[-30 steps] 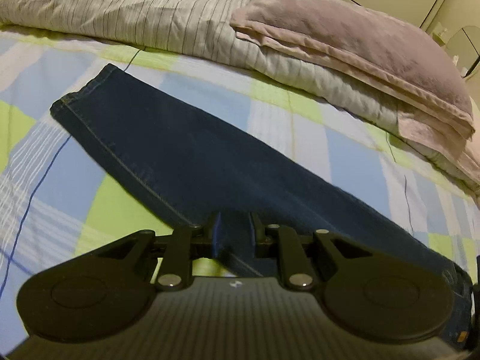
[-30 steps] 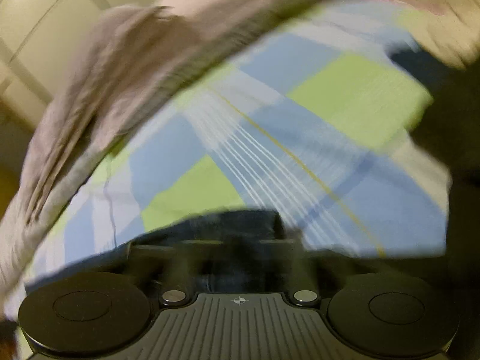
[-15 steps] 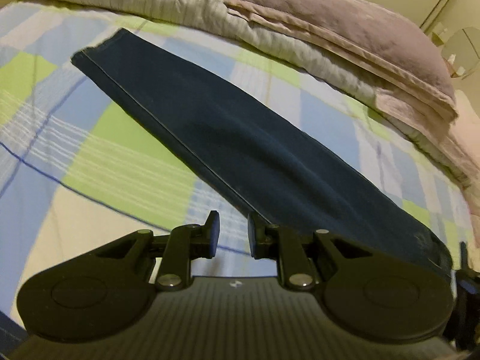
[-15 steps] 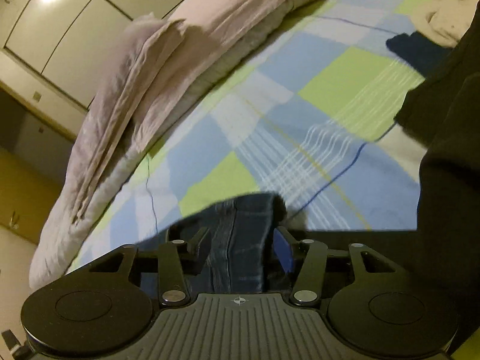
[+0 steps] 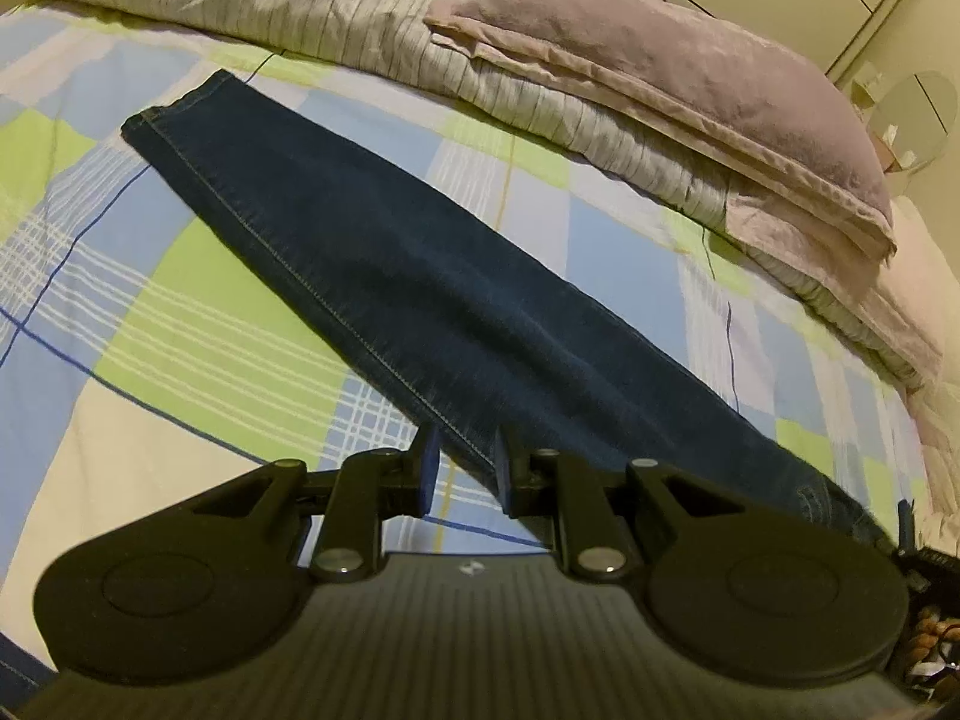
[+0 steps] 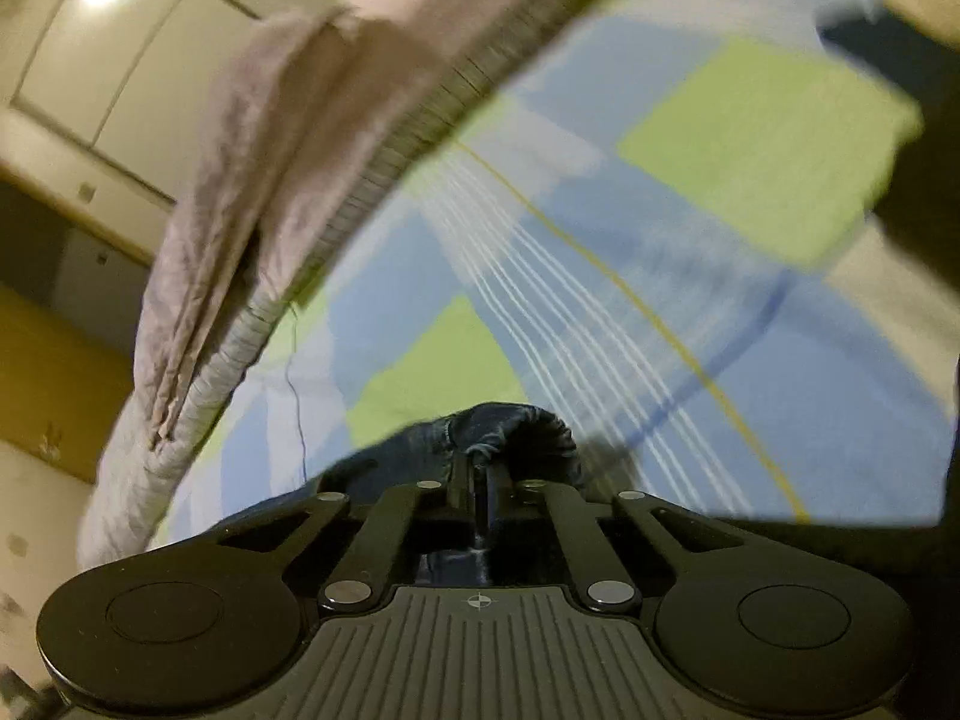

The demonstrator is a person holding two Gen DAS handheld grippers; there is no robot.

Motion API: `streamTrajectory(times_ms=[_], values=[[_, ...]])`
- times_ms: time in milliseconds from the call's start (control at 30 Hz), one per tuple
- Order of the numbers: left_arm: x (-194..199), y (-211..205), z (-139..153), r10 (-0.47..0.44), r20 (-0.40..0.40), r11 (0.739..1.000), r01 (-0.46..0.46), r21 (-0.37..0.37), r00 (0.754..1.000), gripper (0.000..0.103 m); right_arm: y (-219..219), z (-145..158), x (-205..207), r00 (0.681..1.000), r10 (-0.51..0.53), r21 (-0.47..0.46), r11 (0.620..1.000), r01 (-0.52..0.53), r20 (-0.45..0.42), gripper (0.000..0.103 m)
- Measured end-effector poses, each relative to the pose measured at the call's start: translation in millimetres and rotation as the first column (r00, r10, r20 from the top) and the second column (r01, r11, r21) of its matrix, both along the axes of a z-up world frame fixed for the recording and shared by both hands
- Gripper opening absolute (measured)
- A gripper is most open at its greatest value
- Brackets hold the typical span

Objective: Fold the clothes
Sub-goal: 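Hold the waistband with the right tool while the left tool pulls the leg hem straight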

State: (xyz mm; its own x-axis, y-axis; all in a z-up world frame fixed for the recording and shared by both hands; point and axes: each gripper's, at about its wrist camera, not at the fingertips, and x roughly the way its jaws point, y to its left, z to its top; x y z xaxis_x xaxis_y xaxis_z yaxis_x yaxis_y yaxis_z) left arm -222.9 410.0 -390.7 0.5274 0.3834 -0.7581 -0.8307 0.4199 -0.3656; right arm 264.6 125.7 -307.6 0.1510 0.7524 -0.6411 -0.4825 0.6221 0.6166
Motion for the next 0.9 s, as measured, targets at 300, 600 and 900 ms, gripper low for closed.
streamTrajectory(times_ms=[300, 600, 900], values=[[4.2, -1.0, -1.4, -0.025, -0.011, 1.0, 0.025, -0.006, 1.0, 0.015, 7.9, -9.8, 1.1, 0.999, -0.031, -0.127, 0.991, 0.036, 0.04, 0.032], [-15.4, -11.1, -9.4, 0.011, 0.0, 0.997, -0.011, -0.073, 1.0, 0.015, -65.8, 21.5, -69.3, 0.974, 0.179, -0.084, 0.978, -0.192, -0.141, 0.04], [-22.2, -24.3, -12.3, -0.009, -0.038, 0.995, 0.005, -0.1, 0.999, 0.015, -60.0, -2.5, -69.1, 0.971, 0.177, -0.086, 0.977, -0.193, -0.163, 0.008]])
